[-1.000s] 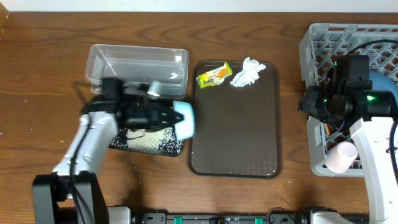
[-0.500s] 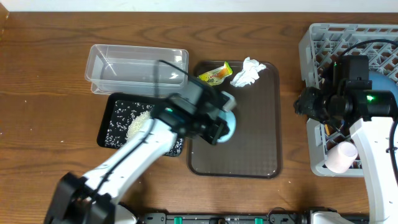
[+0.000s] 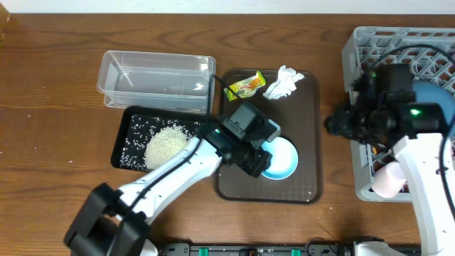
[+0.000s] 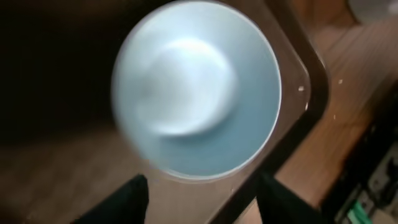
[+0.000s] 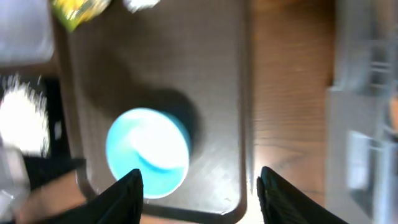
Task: Sort waste into correct bins and load items into the dishwasher rack
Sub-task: 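Set the empty light-blue bowl down on the brown tray with the left gripper, then grasp the light-blue bowl rim with the right gripper and lift it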
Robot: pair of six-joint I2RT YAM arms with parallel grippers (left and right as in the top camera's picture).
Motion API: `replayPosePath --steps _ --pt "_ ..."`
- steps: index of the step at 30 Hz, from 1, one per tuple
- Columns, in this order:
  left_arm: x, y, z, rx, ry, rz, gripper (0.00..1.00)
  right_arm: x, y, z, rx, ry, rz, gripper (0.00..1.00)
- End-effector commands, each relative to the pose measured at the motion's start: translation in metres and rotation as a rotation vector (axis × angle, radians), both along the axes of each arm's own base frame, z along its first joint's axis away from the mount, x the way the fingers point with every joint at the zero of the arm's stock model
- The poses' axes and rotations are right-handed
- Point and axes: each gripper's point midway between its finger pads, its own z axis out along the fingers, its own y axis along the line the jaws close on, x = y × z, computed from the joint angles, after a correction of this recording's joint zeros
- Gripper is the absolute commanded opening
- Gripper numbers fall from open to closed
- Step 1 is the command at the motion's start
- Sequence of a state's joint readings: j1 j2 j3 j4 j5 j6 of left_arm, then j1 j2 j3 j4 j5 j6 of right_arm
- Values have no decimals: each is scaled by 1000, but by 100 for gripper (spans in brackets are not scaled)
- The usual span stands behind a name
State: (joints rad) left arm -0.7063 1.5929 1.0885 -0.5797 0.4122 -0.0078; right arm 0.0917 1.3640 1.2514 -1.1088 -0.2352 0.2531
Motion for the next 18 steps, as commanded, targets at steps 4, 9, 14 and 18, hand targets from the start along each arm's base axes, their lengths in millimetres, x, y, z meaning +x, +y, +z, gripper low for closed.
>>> replayPosePath --steps 4,9,14,18 --pt "51 52 100 -76 -169 242 68 -13 38 -36 -63 106 157 58" --pt "73 146 139 -92 -185 642 69 -22 54 -74 -97 247 197 45" --pt "71 232 151 -95 -159 969 73 -30 64 -107 -124 360 236 43" --pt "67 271 147 -70 -135 1097 82 -26 65 -132 -143 408 240 40"
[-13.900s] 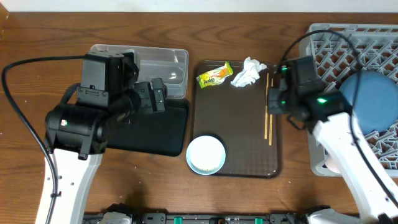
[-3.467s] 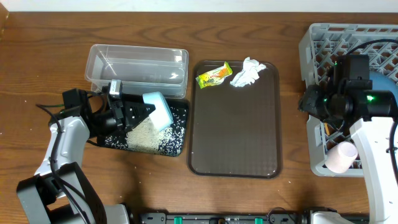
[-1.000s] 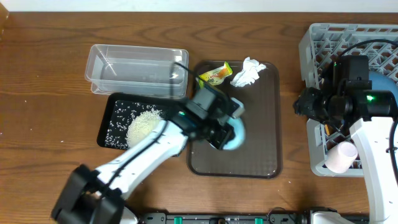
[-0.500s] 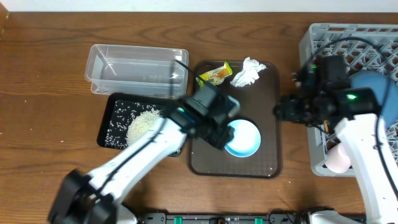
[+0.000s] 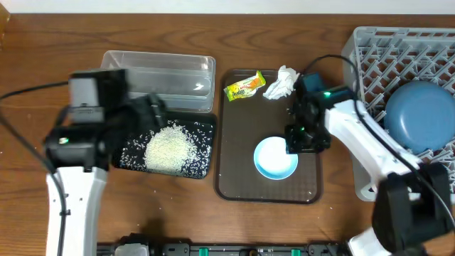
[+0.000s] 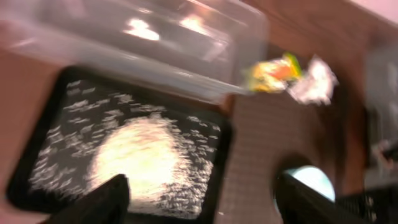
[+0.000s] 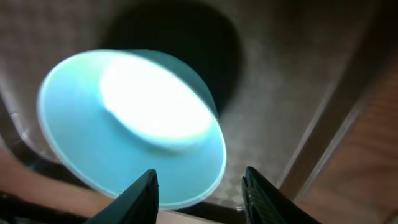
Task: Sort waste into correct bins and load items into the dishwasher rack
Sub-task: 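Grasp the light-blue bowl rim with the right gripper and lift it, then place the light-blue bowl upright into the dish rack with the right gripper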
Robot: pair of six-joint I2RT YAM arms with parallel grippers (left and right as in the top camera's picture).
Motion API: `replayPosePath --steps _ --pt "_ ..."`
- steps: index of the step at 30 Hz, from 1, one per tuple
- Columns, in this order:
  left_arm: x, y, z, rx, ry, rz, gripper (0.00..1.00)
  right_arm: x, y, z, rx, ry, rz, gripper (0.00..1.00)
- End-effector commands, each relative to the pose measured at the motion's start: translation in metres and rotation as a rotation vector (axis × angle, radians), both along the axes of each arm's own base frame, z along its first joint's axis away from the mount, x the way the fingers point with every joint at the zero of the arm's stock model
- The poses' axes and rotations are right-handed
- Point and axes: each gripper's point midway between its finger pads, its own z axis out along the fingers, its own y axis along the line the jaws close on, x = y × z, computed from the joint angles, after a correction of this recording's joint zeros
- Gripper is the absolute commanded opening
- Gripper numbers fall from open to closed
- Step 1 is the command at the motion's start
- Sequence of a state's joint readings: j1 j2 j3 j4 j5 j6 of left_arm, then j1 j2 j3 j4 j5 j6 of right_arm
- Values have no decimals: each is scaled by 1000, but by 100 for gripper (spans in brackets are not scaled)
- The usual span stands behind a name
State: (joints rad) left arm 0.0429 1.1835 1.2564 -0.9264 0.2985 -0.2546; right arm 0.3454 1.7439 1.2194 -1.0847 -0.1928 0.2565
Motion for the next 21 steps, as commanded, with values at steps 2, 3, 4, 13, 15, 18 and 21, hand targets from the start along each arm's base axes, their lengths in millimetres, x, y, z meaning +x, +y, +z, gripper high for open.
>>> replayPosePath --steps 2,3,4,13,15,18,21 --pt "-1 28 -1 -12 17 116 85 0 1 -28 -32 58 -2 32" --pt "0 29 -2 -12 19 120 85 0 1 -34 -38 72 -2 24" --pt "0 29 -2 -13 21 121 86 -1 0 -38 -41 82 -4 17" --pt "0 29 -3 -13 25 121 87 18 -25 -28 -117 -4 -72 1" --pt "0 29 -3 -13 25 121 87 25 -35 -12 -133 -64 -91 1" --pt "0 29 -3 -13 25 121 88 39 -73 20 -277 -214 -162 1" --pt "0 29 -3 -13 25 122 88 49 -128 70 -492 -417 -342 1"
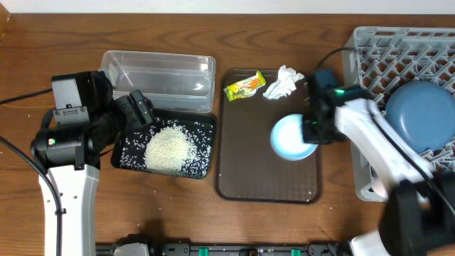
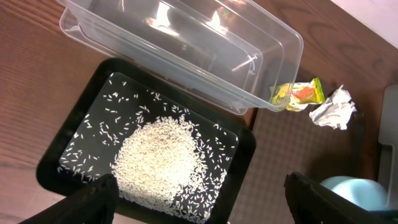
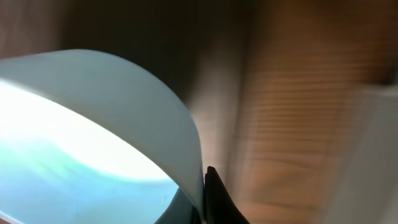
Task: Sort waste into correct bins and load items into the dishwasher rack
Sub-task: 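Place the light-blue bowl upright into the dish rack with the right gripper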
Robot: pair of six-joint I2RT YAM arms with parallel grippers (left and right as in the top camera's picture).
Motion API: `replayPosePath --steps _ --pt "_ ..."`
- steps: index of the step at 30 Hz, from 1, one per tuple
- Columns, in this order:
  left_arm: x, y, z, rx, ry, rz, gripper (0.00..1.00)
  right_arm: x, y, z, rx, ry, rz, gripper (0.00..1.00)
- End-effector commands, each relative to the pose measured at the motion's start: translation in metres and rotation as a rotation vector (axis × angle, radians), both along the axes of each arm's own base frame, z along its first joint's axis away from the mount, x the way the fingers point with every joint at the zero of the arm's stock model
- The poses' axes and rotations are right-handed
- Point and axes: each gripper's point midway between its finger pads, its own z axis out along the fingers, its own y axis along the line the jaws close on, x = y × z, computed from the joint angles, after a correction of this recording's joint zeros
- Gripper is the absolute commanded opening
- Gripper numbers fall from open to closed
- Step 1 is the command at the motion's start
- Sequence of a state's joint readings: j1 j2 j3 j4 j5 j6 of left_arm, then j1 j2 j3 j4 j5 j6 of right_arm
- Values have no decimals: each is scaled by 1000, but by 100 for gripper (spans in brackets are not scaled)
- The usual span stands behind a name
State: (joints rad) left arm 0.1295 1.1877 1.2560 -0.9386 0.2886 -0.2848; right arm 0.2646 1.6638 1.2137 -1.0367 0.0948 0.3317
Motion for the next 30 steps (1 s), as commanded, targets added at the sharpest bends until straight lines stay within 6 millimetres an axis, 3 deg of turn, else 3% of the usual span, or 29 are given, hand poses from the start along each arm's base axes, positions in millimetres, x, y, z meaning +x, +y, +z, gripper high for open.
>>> replayPosePath --steps 1,7,9,12,13,19,24,30 --pt "0 1 0 -2 2 6 88 14 -79 71 -318 -296 -240 1" --pt "0 1 0 -2 2 5 89 9 -153 169 -554 -660 -507 1" --pt "0 1 0 -2 2 5 89 4 -173 188 -650 -718 -582 1" --pt "0 1 0 -2 2 5 89 -1 -200 200 -794 -726 -647 1" --pt "0 1 0 -2 2 5 97 0 -207 200 -832 -718 -658 1" --pt "0 1 0 -2 2 5 98 35 -237 188 -1049 -615 -589 1" --pt "0 1 0 -2 2 6 98 84 -240 168 -1167 -562 -474 1" --pt "0 1 0 -2 2 6 98 125 -238 142 -1221 -545 -378 1"
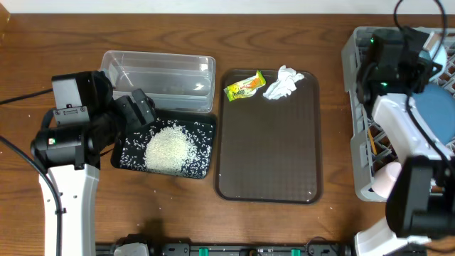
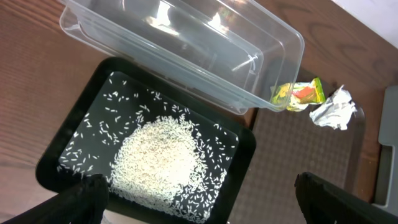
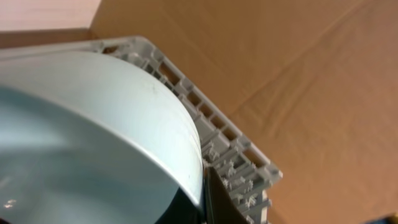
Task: Sort waste into correct bins and load items into the dishwasher rack
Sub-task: 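Place the light-blue bowl upright into the dish rack with the right gripper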
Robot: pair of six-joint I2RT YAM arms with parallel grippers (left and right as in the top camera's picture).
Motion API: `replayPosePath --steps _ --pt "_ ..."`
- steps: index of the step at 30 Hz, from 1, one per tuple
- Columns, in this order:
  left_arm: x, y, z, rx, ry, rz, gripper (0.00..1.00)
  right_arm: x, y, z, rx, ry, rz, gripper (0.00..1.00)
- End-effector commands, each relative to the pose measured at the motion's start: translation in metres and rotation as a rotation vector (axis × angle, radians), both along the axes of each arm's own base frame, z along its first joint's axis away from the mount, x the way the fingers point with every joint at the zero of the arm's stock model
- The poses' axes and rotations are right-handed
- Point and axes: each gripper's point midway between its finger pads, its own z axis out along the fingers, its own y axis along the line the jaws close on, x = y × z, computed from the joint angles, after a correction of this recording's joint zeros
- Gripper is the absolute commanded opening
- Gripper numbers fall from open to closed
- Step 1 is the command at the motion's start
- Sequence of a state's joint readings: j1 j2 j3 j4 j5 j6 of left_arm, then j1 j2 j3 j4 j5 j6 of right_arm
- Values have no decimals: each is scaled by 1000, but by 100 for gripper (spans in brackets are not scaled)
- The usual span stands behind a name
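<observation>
My right gripper (image 3: 206,200) is shut on the rim of a light blue bowl (image 3: 93,130), held over the far end of the grey dishwasher rack (image 1: 361,135). From overhead only the bowl's edge (image 1: 436,43) shows past the right arm. A yellow wrapper (image 1: 245,86) and a crumpled white tissue (image 1: 283,83) lie at the far end of the brown tray (image 1: 266,153). My left gripper (image 2: 202,210) is open above the black tray of rice (image 2: 149,162), holding nothing.
A clear plastic bin (image 1: 158,80) stands behind the black rice tray (image 1: 128,146). The rack holds a dark blue dish (image 1: 435,121) and a pink cup (image 1: 387,181). Brown cardboard (image 3: 311,74) shows beyond the rack's corner (image 3: 239,165).
My right gripper held the bowl over the right side of the brown tray; now it holds the bowl over the rack's far end. The left arm has not moved.
My left gripper stood open over the bowl on the brown tray, the right arm by the rack. Then the left arm was back over the rice tray and the right gripper at the bowl. Then the bowl was lifted in the right gripper, and now it is over the rack.
</observation>
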State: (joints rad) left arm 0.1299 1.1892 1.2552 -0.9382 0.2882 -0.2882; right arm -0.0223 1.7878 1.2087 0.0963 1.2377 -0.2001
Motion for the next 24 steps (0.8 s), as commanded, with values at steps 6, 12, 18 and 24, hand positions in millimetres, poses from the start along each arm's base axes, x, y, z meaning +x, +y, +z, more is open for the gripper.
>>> replayPosePath --steps 6,12,18,24 --pt "0 1 1 0 0 2 98 14 2 -25 -96 177 -26 1" --pt "0 1 1 0 0 2 98 22 12 -28 -80 150 15 1" --pt "0 1 1 0 0 2 98 29 26 -29 -77 150 59 1" --pt "0 1 1 0 0 2 98 37 54 -42 -56 196 149 1"
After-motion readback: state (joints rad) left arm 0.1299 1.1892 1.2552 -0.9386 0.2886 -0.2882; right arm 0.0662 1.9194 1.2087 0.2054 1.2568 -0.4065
